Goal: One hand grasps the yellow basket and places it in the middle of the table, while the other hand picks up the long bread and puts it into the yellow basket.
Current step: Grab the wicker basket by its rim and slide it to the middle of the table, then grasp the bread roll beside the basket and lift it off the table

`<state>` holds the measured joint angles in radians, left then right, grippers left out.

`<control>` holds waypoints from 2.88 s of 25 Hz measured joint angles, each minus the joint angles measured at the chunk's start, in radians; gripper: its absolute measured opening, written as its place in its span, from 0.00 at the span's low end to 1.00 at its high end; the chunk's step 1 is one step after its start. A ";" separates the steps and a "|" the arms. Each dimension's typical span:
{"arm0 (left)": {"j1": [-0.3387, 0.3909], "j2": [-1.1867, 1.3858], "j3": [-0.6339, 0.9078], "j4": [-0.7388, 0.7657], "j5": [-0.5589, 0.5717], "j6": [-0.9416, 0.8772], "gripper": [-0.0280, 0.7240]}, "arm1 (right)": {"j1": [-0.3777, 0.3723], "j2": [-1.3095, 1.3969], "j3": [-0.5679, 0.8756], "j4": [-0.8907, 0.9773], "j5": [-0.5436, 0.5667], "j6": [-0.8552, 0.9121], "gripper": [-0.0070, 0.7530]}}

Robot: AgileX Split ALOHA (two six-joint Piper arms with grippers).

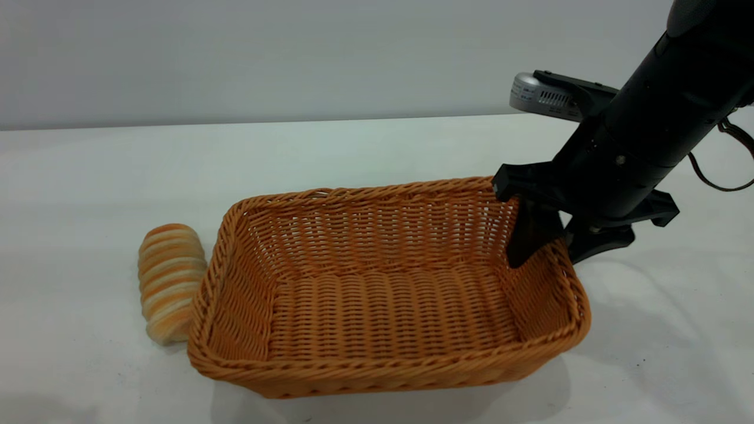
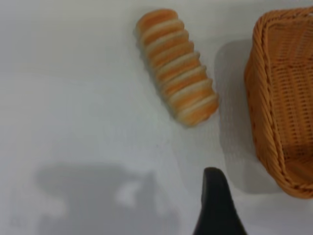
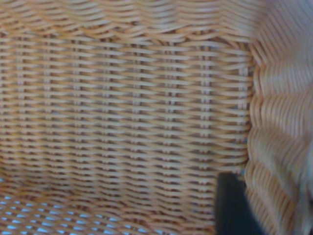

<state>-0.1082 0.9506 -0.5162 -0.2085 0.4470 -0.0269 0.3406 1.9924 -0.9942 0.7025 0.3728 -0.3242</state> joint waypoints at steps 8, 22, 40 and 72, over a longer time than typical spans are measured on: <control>0.000 0.032 0.000 -0.059 -0.106 0.000 0.76 | 0.000 -0.108 -0.001 -0.076 0.000 -0.076 0.96; 0.000 0.470 -0.049 -0.081 -0.284 0.000 0.76 | 0.000 -0.505 0.000 -0.159 0.319 -0.131 0.69; -0.002 0.957 -0.419 -0.206 -0.248 0.000 0.76 | 0.000 -0.801 0.002 -0.164 0.566 -0.163 0.69; -0.035 1.219 -0.632 -0.166 -0.107 0.131 0.07 | 0.000 -0.879 0.002 -0.167 0.597 -0.163 0.68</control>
<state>-0.1437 2.1698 -1.1482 -0.3747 0.3399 0.1043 0.3406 1.1138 -0.9921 0.5358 0.9701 -0.4867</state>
